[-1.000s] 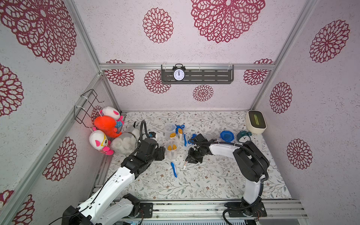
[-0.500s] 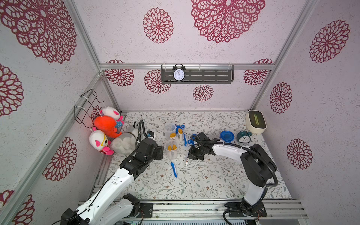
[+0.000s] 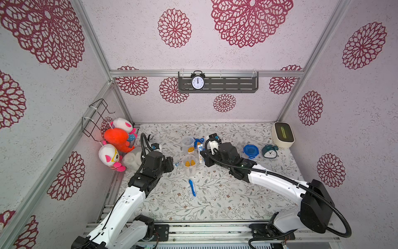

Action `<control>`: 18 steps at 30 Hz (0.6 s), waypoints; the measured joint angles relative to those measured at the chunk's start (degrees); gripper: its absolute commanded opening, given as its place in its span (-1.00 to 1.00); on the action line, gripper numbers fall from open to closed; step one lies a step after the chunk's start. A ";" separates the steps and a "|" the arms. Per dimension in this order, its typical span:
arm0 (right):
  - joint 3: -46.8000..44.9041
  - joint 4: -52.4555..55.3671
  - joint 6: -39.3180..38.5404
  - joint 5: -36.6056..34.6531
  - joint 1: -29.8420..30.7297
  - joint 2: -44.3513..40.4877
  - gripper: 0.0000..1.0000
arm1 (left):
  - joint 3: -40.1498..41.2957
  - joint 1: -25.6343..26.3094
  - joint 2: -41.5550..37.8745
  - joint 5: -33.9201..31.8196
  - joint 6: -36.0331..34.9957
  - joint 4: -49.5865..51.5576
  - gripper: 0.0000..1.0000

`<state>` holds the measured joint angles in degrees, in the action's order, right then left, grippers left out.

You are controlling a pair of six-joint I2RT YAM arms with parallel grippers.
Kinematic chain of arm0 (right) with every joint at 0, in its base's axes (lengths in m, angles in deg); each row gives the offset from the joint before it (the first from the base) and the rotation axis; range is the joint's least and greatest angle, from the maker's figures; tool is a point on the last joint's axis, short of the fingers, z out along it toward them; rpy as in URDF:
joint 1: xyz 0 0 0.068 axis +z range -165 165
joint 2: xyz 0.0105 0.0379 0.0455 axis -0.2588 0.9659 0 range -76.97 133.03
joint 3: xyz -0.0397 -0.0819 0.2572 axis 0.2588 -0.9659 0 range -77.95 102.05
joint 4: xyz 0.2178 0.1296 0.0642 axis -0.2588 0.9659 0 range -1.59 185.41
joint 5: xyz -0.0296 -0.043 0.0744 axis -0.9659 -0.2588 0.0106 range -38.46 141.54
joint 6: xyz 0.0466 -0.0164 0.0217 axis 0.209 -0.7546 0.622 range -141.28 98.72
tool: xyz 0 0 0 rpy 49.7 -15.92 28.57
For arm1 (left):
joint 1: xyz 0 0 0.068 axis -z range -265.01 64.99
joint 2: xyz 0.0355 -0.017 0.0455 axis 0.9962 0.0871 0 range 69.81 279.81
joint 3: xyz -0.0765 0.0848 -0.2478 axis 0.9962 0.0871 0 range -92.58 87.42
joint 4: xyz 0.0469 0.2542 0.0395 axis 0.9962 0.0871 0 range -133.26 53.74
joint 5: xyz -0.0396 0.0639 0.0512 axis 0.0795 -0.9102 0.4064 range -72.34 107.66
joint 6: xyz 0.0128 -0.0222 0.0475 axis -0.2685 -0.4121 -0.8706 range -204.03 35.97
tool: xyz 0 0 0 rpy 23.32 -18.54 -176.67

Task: Pack away toiletry kits
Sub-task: Place the toiletry item into the container.

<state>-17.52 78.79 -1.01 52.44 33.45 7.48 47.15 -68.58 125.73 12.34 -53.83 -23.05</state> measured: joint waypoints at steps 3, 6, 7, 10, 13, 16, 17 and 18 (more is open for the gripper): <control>-0.26 -4.68 -4.22 -0.31 -0.02 2.27 -0.80 | 0.74 -1.90 0.81 2.08 0.35 -1.07 0.16; -0.39 -8.52 -6.82 -0.13 -0.02 4.17 -0.81 | 1.09 -2.64 1.53 3.39 0.85 -2.12 0.16; -0.35 -9.64 -7.39 0.20 -0.02 4.81 -0.81 | 1.22 -2.73 1.79 3.76 1.07 -2.64 0.16; -0.17 -11.74 -8.39 1.31 0.07 6.29 -0.81 | 1.42 -2.84 2.99 4.79 1.55 -3.93 0.16; -0.11 -13.03 -8.68 2.54 0.42 7.45 -0.81 | 1.42 -2.86 4.37 5.16 1.75 -4.66 0.16; -0.37 -14.51 -8.68 3.87 0.72 8.28 -0.80 | 1.36 -2.93 5.35 5.77 1.79 -4.68 0.16; -0.59 -15.13 -8.68 4.28 0.76 8.52 -0.80 | 1.29 -2.95 5.60 5.99 1.79 -4.72 0.16; -0.76 -15.72 -8.68 4.74 0.85 8.81 -0.81 | 1.29 -2.99 5.81 6.16 1.79 -4.83 0.16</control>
<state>-18.29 63.07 -9.68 57.19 34.30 16.29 48.44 -71.57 131.54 18.50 -52.04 -27.88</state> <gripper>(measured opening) 0.098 0.579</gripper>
